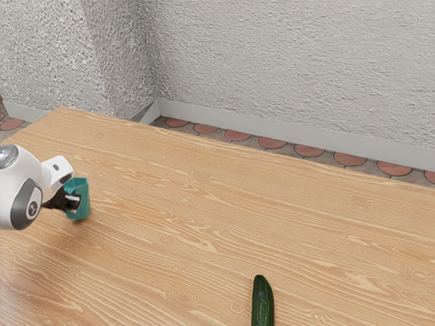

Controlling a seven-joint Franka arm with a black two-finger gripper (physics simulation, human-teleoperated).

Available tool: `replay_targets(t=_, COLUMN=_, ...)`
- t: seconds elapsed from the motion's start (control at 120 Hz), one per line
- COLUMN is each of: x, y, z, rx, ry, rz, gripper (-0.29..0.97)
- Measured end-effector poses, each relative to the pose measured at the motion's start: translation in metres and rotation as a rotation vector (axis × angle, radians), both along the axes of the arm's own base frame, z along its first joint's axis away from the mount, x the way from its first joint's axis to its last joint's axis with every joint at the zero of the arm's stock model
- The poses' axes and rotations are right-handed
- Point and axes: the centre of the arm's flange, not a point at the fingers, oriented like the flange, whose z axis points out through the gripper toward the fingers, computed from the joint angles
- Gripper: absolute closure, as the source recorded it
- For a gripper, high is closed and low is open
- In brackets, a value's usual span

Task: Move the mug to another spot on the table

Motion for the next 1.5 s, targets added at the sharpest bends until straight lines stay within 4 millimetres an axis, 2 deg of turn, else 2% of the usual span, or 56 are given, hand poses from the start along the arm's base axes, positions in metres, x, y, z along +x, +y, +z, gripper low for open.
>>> replay_targets(t=0.192, x=0.002, y=-0.002, z=0.022, rx=0.025, ry=-0.058, rz=-0.011, gripper=0.72)
replay_targets(t=0.333, x=0.005, y=-0.02, z=0.036, rx=0.037, ry=-0.085, rz=-0.054, gripper=0.74)
replay_targets(t=0.442, x=0.011, y=-0.038, z=0.036, rx=0.038, ry=-0.082, rz=-0.103, gripper=0.74)
replay_targets(t=0.567, x=0.022, y=-0.072, z=0.031, rx=0.035, ry=-0.069, rz=-0.183, gripper=0.73)
replay_targets(t=0.783, x=0.038, y=-0.142, z=0.023, rx=0.029, ry=-0.054, rz=-0.341, gripper=0.72)
replay_targets(t=1.017, x=0.043, y=-0.226, z=0.01, rx=0.018, ry=-0.03, rz=-0.515, gripper=0.72)
replay_targets(t=1.092, x=0.042, y=-0.245, z=0.007, rx=0.016, ry=-0.025, rz=-0.554, gripper=0.72)
replay_targets(t=1.175, x=0.042, y=-0.247, z=0.01, rx=0.016, ry=-0.031, rz=-0.557, gripper=0.72)
replay_targets(t=1.383, x=0.042, y=-0.219, z=0.006, rx=0.014, ry=-0.022, rz=-0.495, gripper=0.72)
replay_targets(t=1.5, x=0.042, y=-0.219, z=-0.001, rx=0.011, ry=-0.009, rz=-0.495, gripper=0.72)
